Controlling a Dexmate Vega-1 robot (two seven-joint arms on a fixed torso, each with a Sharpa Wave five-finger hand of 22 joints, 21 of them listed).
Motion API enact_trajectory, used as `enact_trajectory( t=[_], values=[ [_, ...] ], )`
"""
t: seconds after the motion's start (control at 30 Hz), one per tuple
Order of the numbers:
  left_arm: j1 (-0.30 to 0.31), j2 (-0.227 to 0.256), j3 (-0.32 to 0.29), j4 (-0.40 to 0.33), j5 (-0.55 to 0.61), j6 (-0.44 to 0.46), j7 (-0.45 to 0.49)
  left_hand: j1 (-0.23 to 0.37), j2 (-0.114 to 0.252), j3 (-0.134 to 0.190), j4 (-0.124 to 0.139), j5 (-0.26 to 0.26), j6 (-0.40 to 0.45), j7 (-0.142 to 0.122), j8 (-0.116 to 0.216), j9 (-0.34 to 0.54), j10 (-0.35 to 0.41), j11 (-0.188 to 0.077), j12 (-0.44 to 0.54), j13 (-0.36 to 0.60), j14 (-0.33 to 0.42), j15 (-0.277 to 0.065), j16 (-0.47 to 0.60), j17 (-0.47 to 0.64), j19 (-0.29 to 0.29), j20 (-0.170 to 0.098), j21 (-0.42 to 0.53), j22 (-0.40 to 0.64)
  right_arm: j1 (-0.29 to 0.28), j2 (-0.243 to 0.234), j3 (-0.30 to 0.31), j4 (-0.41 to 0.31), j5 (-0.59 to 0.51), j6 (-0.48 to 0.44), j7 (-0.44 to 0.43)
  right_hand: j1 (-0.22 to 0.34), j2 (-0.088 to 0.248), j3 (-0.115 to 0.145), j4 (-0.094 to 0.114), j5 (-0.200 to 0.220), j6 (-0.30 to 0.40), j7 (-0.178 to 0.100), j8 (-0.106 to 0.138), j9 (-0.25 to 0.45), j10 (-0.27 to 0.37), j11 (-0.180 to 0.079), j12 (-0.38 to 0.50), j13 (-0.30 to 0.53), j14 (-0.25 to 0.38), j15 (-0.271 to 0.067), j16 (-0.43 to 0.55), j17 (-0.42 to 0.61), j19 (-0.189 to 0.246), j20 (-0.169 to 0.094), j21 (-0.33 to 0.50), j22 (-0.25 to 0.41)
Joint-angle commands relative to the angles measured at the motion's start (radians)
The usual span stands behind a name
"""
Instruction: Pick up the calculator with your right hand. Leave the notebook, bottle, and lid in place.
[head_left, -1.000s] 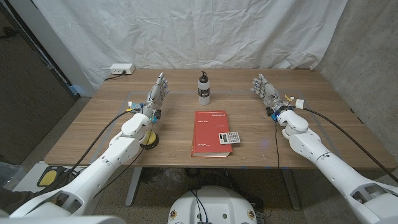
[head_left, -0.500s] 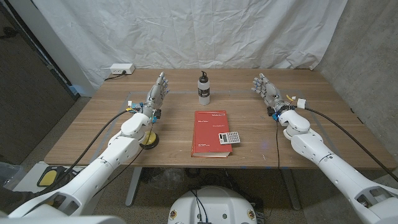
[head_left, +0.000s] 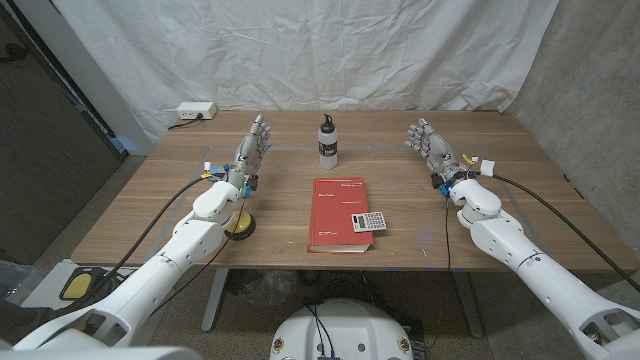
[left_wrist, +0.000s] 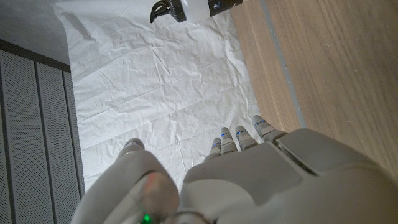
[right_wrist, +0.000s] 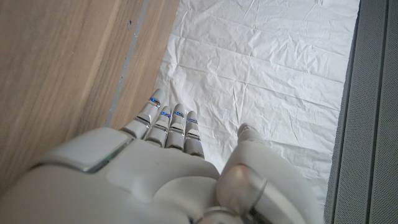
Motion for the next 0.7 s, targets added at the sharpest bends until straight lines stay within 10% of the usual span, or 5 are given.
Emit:
enact_trajectory(
  t=[0.03,0.7],
  values=[
    [0.005,0.028,0.007,-0.035,0.069,0.039,0.082,0.009,0.001,-0.002,-0.001,0.004,0.001,0.001,0.006,0.002,0.002,-0.001,0.005,0.001,0.002,0.001,0.006,0.003,0.006,-0.06,-0.002,0.001,-0.051,-0.031,0.016,-0.073,-0.006,-0.008,-0.031,0.016,0.002,0.006,-0.007,-0.001,0.004,0.006,0.002,0.005,0.014,-0.003,0.005,0.005,0.012,0.0,0.009,0.004,0.015,-0.004,-0.001,0.004],
    [0.015,0.026,-0.013,-0.016,0.036,-0.013,0.03,0.02,0.013,-0.002,-0.004,0.006,-0.004,-0.002,0.0,0.002,-0.012,-0.011,-0.004,0.001,-0.01,-0.006,-0.001,0.003,-0.006,-0.055,-0.017,0.002,-0.121,-0.068,0.039,-0.172,-0.01,-0.037,-0.082,0.034,0.009,0.014,-0.023,-0.006,0.029,-0.004,0.006,0.007,0.055,-0.004,0.011,0.007,0.065,-0.008,0.02,0.005,0.068,0.001,-0.002,0.006]
  ],
)
